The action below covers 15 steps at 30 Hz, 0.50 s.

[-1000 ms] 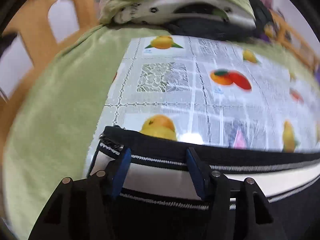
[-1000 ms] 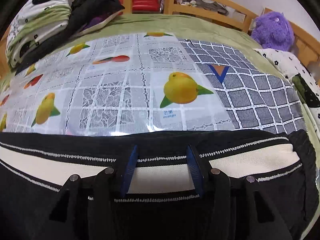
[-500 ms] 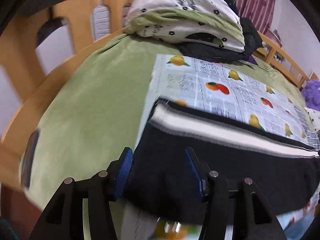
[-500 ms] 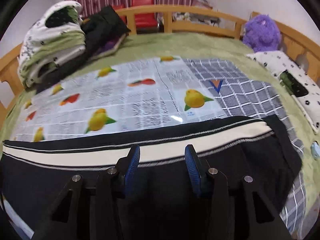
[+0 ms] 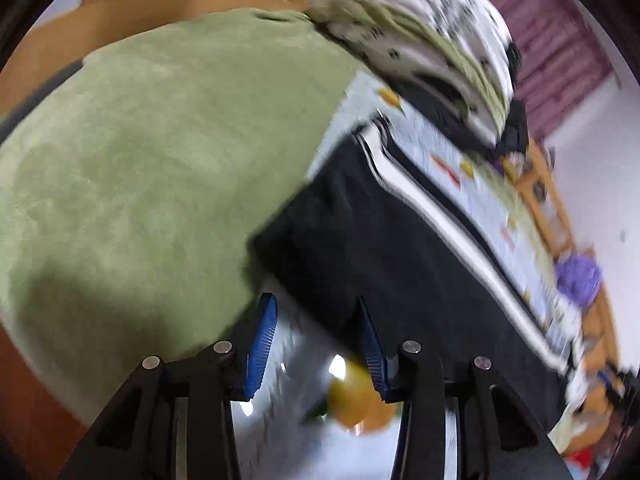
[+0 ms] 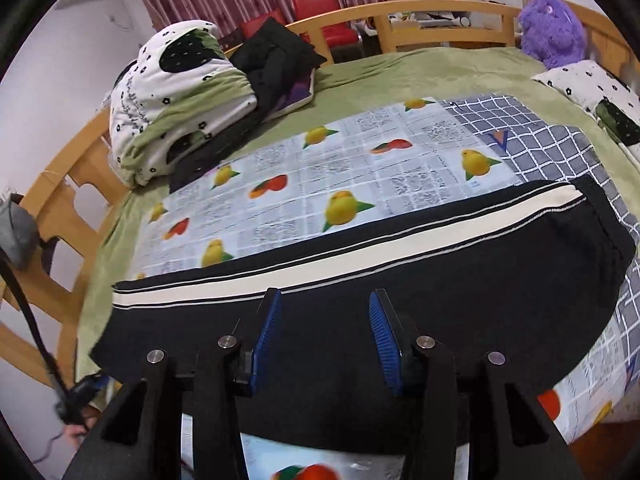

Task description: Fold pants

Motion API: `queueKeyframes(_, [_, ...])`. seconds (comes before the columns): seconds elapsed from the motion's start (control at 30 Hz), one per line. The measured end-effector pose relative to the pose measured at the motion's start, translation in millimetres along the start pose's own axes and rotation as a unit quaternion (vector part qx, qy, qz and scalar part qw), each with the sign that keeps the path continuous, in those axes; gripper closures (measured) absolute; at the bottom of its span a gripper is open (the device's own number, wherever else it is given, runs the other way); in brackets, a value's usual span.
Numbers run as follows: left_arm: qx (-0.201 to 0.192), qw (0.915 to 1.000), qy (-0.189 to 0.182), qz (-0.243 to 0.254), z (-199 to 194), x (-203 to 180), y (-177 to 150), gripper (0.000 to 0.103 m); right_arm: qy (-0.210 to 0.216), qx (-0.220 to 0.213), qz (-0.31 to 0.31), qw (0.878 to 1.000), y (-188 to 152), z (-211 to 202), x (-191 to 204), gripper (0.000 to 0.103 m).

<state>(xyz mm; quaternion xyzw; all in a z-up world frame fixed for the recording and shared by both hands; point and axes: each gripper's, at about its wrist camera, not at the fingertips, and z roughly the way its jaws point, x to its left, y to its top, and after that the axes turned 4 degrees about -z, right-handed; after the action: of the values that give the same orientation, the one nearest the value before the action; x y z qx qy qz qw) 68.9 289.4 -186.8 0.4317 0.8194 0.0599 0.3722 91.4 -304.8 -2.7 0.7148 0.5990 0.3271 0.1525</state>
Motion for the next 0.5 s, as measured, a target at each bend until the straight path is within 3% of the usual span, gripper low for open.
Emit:
queueKeyframes(0.17, [-0.013,0.9991,-0.007,-0.041,15.3,12.8,18.0,0.063,0.018,-0.017,0.004,1.0,-16.3,-1.9,18.8,0.057])
queueKeyframes(0.27, [-0.025,0.9993,0.001,-0.026,20.0,7.1,20.1,0.064,-0.004,0.003,-0.017,1.0,-30.3,8.7,22.2,0.057])
queueKeyframes(0.4, [-0.036,0.9991,0.018,-0.012,12.0,-1.6,23.3,0.076,-0.003,0.017,-0.008,1.0,-36.3,13.0,6.6,0.057])
queueKeyframes(0.5, [-0.059,0.995,0.067,0.045,-6.2,-37.8,26.0,0.079,0.001,0.012,0.015,1.0,-36.3,10.8,-13.2,0.057])
